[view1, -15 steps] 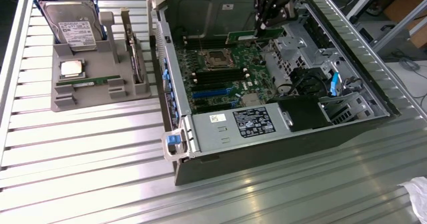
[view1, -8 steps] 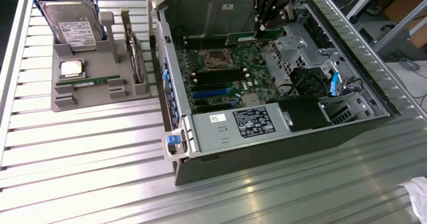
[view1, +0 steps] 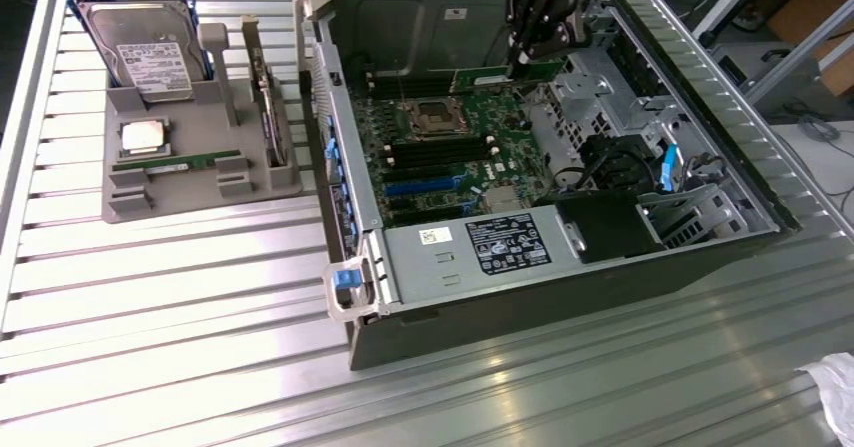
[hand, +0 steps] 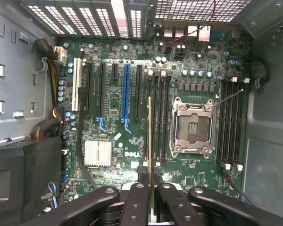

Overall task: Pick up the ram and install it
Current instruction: 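Insert the ram into the slot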

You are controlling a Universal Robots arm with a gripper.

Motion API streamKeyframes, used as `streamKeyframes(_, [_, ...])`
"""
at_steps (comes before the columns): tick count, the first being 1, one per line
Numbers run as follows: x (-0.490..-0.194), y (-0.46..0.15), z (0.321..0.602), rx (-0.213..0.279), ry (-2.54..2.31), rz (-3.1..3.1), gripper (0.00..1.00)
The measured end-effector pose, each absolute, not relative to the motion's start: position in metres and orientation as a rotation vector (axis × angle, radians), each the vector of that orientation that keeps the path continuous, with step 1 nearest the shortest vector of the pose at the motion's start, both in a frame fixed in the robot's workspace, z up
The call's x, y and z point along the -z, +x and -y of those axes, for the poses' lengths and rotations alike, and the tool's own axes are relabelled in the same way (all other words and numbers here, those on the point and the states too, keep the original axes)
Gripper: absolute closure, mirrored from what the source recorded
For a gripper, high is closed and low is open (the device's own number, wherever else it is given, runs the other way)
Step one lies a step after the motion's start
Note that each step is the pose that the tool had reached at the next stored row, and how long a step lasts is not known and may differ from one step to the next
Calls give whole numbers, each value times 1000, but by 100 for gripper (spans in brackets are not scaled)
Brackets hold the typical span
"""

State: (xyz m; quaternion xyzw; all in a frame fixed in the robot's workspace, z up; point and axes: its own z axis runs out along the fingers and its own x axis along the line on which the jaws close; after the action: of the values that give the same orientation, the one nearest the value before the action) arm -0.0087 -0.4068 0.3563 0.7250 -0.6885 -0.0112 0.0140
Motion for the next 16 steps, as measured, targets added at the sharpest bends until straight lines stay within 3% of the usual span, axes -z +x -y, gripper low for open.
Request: streamKeyframes(16, [-337,-9,407,35,2258,2144,87])
